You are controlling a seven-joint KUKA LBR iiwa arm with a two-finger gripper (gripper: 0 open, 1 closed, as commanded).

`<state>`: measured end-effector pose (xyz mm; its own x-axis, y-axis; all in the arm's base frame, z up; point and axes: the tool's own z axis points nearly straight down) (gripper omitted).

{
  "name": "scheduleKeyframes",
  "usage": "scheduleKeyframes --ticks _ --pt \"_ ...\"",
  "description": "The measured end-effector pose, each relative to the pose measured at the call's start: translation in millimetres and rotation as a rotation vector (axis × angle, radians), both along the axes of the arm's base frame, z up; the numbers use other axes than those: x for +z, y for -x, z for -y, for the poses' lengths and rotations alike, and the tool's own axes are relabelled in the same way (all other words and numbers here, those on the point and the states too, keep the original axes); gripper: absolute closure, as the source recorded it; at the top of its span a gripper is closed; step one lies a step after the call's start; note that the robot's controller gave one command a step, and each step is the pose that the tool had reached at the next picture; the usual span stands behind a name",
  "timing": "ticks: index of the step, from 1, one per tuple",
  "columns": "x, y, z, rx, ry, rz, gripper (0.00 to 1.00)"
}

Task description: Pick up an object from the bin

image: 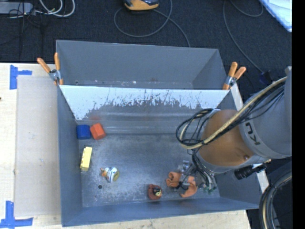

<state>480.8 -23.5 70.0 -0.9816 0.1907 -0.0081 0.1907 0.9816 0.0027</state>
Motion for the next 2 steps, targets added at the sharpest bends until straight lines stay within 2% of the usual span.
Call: scheduleKeyframes --ticks 2 --pt "1.9 0.4 -0.1 0.001 0.0 -0.001 1.0"
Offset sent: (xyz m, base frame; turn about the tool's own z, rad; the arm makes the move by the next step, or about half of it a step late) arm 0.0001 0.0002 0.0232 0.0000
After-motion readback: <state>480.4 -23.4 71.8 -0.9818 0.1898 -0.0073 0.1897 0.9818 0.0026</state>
